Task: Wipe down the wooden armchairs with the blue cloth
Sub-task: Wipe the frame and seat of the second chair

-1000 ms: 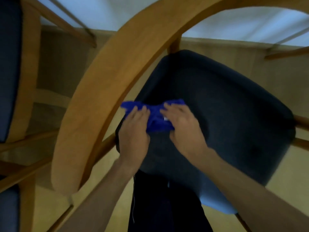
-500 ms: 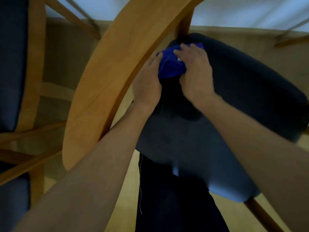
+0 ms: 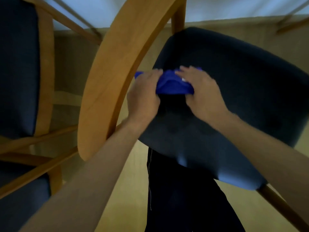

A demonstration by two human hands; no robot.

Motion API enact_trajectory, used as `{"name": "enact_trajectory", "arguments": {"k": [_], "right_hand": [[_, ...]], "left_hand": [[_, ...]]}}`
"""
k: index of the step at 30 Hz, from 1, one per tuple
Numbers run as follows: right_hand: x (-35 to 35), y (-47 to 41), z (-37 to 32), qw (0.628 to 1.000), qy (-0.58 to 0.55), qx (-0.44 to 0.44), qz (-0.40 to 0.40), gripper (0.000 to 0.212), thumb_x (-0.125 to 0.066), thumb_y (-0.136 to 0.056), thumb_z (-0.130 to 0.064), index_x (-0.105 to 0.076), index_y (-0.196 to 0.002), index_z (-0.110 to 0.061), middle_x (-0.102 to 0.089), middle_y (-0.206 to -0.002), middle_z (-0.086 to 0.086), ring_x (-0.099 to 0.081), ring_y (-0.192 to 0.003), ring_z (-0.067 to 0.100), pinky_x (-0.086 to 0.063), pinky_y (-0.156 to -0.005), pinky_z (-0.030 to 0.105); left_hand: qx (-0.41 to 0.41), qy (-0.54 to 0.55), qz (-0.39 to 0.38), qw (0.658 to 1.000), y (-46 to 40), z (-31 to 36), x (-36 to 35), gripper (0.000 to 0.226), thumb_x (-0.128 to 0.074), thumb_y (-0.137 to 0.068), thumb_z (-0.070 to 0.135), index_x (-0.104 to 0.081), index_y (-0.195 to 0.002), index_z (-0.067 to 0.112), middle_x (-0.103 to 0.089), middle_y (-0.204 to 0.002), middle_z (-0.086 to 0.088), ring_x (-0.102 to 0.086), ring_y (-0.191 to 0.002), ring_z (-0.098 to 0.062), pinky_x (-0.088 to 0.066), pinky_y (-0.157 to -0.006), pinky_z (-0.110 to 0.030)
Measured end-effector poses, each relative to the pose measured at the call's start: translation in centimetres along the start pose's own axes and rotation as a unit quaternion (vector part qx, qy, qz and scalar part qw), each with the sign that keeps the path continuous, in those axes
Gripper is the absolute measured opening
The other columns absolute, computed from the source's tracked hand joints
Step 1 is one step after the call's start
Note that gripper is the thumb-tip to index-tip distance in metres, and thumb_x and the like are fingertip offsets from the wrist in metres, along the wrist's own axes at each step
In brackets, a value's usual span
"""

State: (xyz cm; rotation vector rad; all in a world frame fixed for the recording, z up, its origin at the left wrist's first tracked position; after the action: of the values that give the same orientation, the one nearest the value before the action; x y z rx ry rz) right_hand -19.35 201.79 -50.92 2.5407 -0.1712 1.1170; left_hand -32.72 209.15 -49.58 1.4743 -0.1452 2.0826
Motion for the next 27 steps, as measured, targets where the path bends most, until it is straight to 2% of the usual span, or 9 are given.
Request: {"name": "enact_trajectory", "arguments": {"k": [2,4,7,10,13,17,21,24,27], "right_hand": [[-0.5,-1.8,0.0,0.999,0.028,-0.019,0.024,0.067,-0.059,-0.08,0.01,-0.051,-0.141,-0.016,-0.046,-0.149,0.005,-0.033,-0.143,0.022,-0.012,-0.118,0.025],[-2.0,-1.5,-0.3,0.999,0.043,-0.029,0.012,0.068,-0.055,-0.079,0.013,-0.05,-0.141,-0.013,-0.044,-0.151,0.006,-0.03,-0.145,0.023,-0.012,-0.122,0.03],[-3.9,4.1,-0.8,0.999,0.008,0.008,-0.03,0.066,-0.057,-0.069,0.021,-0.06,-0.13,-0.002,-0.054,-0.14,0.016,-0.041,-0.137,0.033,-0.02,-0.12,0.035],[-4.9,10.3,-0.1,0.994,0.008,0.012,-0.107,0.067,-0.056,-0.065,0.022,-0.062,-0.128,-0.002,-0.057,-0.137,0.015,-0.045,-0.134,0.033,-0.022,-0.116,0.028],[-4.4,13.3,1.8,0.991,-0.016,-0.04,-0.126,0.068,-0.055,-0.072,0.018,-0.06,-0.134,-0.011,-0.054,-0.142,0.005,-0.043,-0.136,0.025,-0.027,-0.117,0.028],[0.4,15.8,6.2,0.984,-0.047,-0.165,0.036,0.074,-0.054,-0.068,0.016,-0.059,-0.135,-0.015,-0.054,-0.142,0.002,-0.046,-0.133,0.023,-0.029,-0.116,0.03],[3.6,20.6,11.0,0.927,-0.086,-0.302,0.204,0.071,-0.051,-0.074,0.012,-0.054,-0.139,-0.017,-0.051,-0.145,0.002,-0.045,-0.135,0.02,-0.03,-0.116,0.029],[2.8,25.8,13.0,0.878,-0.075,-0.406,0.241,0.074,-0.051,-0.075,0.014,-0.05,-0.141,-0.019,-0.043,-0.152,0.0,-0.038,-0.14,0.018,-0.028,-0.118,0.033],[-1.7,29.6,11.3,0.846,-0.086,-0.464,0.247,0.074,-0.053,-0.075,0.016,-0.049,-0.143,-0.013,-0.04,-0.153,0.006,-0.036,-0.141,0.025,-0.027,-0.119,0.039]], "left_hand": [[0.013,0.012,-0.016,1.0,-1.7,-0.3,-0.9,0.058,-0.06,-0.084,0.001,-0.048,-0.138,0.02,-0.055,-0.133,0.001,-0.052,-0.121,-0.016,-0.043,-0.1,-0.031],[0.06,0.027,-0.024,0.998,-0.3,-1.0,-2.1,0.061,-0.06,-0.086,-0.002,-0.046,-0.141,0.019,-0.049,-0.143,0.0,-0.045,-0.132,-0.018,-0.037,-0.109,-0.033],[0.097,0.035,-0.035,0.994,6.5,-1.3,-3.7,0.064,-0.062,-0.083,-0.004,-0.046,-0.14,0.018,-0.044,-0.148,0.0,-0.036,-0.14,-0.019,-0.028,-0.117,-0.037],[0.091,0.008,-0.116,0.989,13.6,-0.4,-5.6,0.069,-0.058,-0.087,-0.001,-0.036,-0.148,0.024,-0.033,-0.155,0.006,-0.023,-0.145,-0.014,-0.022,-0.117,-0.029],[0.07,-0.007,-0.155,0.985,15.1,1.5,-6.2,0.065,-0.058,-0.089,0.003,-0.039,-0.146,0.026,-0.038,-0.152,0.008,-0.031,-0.142,-0.013,-0.027,-0.114,-0.028],[-0.078,0.025,-0.134,0.988,10.3,7.7,-5.7,0.06,-0.054,-0.085,-0.004,-0.051,-0.139,0.021,-0.049,-0.145,0.003,-0.04,-0.137,-0.019,-0.032,-0.112,-0.031],[-0.213,0.04,-0.135,0.967,7.4,16.4,-8.0,0.045,-0.051,-0.091,0.006,-0.056,-0.134,0.016,-0.052,-0.142,-0.001,-0.04,-0.137,-0.021,-0.022,-0.112,-0.025],[-0.275,0.046,-0.165,0.946,10.2,20.1,-11.1,0.04,-0.045,-0.096,0.009,-0.057,-0.133,0.018,-0.051,-0.143,0.001,-0.035,-0.14,-0.02,-0.026,-0.111,-0.027],[-0.309,0.05,-0.253,0.915,14.0,18.2,-13.8,0.047,-0.039,-0.097,0.004,-0.052,-0.139,0.022,-0.04,-0.152,0.006,-0.024,-0.146,-0.016,-0.027,-0.114,-0.03]]}}
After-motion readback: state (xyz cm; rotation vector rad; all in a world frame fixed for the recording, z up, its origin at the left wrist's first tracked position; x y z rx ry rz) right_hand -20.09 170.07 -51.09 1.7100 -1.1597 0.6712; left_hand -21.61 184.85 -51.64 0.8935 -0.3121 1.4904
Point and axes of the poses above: each hand's wrist, its own y-axis away from the middle knuckle, its own x-axis out of the back of the hand, z = x × y, the point moved 9 cm from there along -y, towards the middle knuckle
